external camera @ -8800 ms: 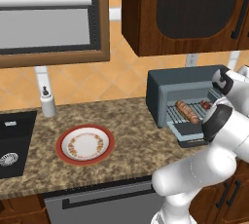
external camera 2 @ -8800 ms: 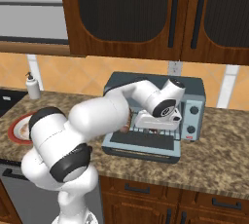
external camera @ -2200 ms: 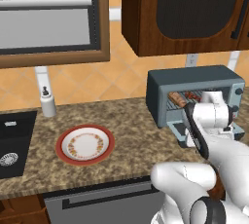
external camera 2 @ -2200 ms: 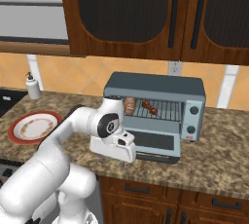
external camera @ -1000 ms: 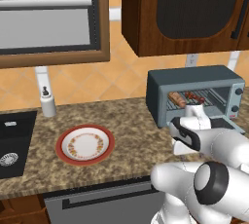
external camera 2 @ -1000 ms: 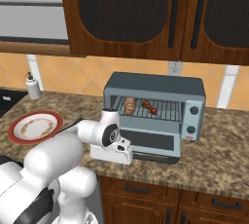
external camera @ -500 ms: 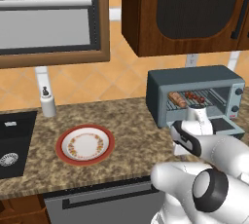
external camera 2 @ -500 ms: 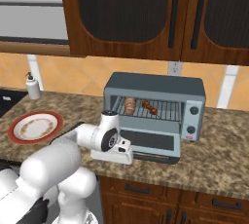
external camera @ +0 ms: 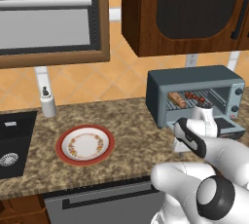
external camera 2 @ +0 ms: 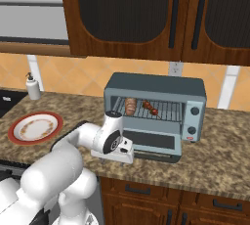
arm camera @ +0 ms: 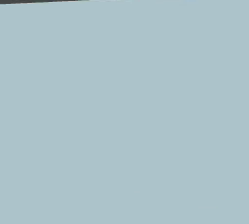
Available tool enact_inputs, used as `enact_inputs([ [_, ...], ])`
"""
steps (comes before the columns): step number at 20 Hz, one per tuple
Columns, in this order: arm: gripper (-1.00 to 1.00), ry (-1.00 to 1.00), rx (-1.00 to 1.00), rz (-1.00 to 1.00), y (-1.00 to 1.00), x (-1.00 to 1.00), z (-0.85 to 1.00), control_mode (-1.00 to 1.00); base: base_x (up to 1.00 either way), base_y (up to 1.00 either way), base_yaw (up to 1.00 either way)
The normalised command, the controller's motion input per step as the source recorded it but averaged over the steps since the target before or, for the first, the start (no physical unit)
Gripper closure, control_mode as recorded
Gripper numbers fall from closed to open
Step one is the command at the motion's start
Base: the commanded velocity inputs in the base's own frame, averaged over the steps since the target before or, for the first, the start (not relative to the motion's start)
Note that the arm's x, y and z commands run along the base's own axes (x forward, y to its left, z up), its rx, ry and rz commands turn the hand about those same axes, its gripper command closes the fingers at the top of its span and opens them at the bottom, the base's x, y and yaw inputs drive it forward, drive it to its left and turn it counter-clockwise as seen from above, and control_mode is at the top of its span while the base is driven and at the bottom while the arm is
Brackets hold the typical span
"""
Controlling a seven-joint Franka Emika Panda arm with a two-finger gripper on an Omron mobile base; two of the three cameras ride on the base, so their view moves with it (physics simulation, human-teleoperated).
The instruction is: Pick up the kebab skewer and baguette bread, and place them inside the toaster oven. Close the toaster oven door and start by setting the timer.
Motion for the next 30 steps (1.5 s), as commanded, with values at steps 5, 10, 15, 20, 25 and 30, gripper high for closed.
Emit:
enact_inputs([
  [5,-1.0,-0.08,0.04,-0.01,0.0,0.75,0.3,-1.0,0.0,0.0,0.0],
  [10,-1.0,-0.09,0.0,0.0,0.0,0.81,0.36,-1.0,0.0,0.0,0.0],
  [15,-1.0,-0.16,0.0,0.0,0.0,0.84,0.42,-1.0,0.0,0.0,0.0],
  [20,-1.0,-0.21,0.0,0.0,0.02,0.89,0.3,-1.0,0.0,0.0,0.0],
  [25,-1.0,-0.29,0.0,0.0,0.12,0.82,0.12,-1.0,0.0,0.0,0.0],
  [30,-1.0,-0.26,0.0,0.0,0.15,0.87,0.03,-1.0,0.0,0.0,0.0],
])
